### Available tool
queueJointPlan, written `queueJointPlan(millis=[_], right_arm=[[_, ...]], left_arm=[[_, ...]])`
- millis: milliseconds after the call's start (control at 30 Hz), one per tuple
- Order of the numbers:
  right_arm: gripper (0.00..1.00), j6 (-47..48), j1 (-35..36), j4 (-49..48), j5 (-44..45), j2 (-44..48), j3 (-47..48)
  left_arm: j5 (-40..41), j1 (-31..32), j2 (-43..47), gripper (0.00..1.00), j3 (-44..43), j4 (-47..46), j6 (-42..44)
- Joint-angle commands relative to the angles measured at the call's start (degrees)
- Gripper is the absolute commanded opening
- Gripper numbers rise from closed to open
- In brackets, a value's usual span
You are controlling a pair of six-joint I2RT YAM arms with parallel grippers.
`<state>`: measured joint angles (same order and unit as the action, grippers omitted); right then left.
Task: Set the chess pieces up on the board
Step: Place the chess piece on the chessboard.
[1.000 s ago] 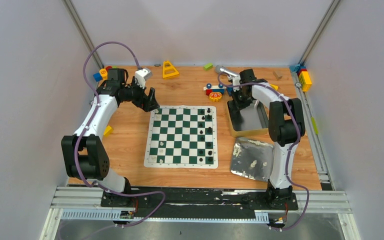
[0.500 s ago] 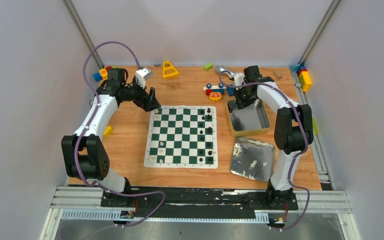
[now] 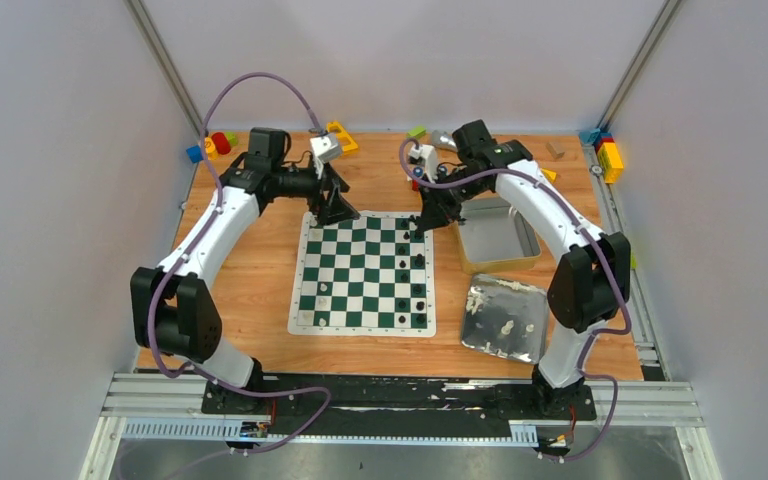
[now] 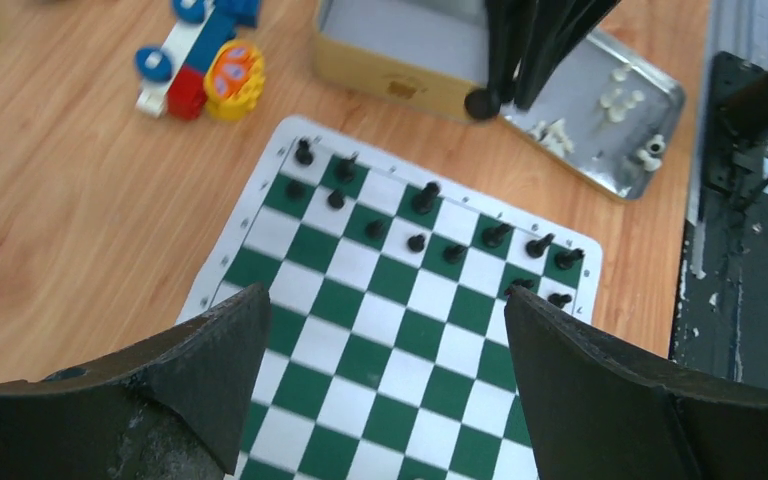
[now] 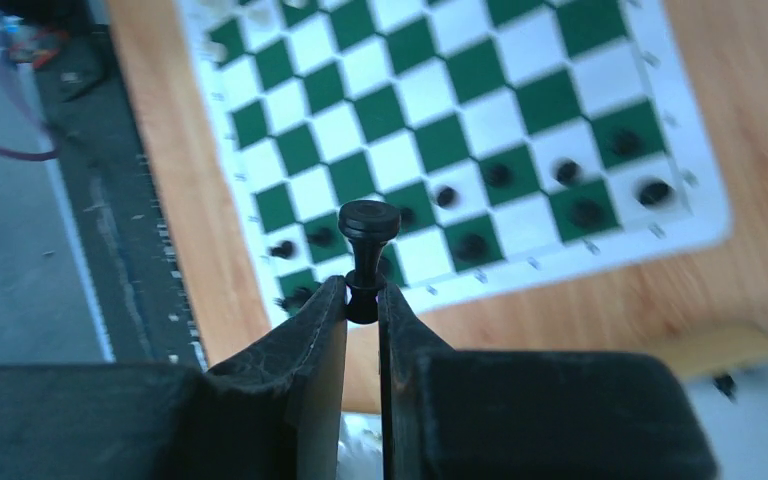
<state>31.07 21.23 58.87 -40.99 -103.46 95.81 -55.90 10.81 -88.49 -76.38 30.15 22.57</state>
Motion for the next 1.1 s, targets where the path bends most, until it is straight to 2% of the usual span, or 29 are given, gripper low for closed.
queueJointPlan(millis=[0,167,467,667,1067], right_arm=[[0.0,2.1,3.2,4.6,-14.0,-2.1,7.0],[0.0,2.0,3.8,8.9,-20.8,-5.8,13.7],[0.0,2.2,4.3,10.9,-22.8,-7.9,15.9],[0.0,2.2,4.4,11.1,-23.3,-8.1,15.6],[0.0,2.7,4.8,11.8,-24.1,-8.2,14.8]], left_arm=[[-7.8,4.3,0.6,0.92,-2.7,-4.0,5.3],[-11.0,7.1,0.2,0.86,-3.5,-1.1,12.9],[-11.6,10.2,-1.4,0.69,-5.3,-0.9,14.9],[-13.0,11.5,-2.6,0.66,-5.3,-0.4,15.6],[-15.9,12.5,-5.8,0.59,-9.3,7.0,24.2]])
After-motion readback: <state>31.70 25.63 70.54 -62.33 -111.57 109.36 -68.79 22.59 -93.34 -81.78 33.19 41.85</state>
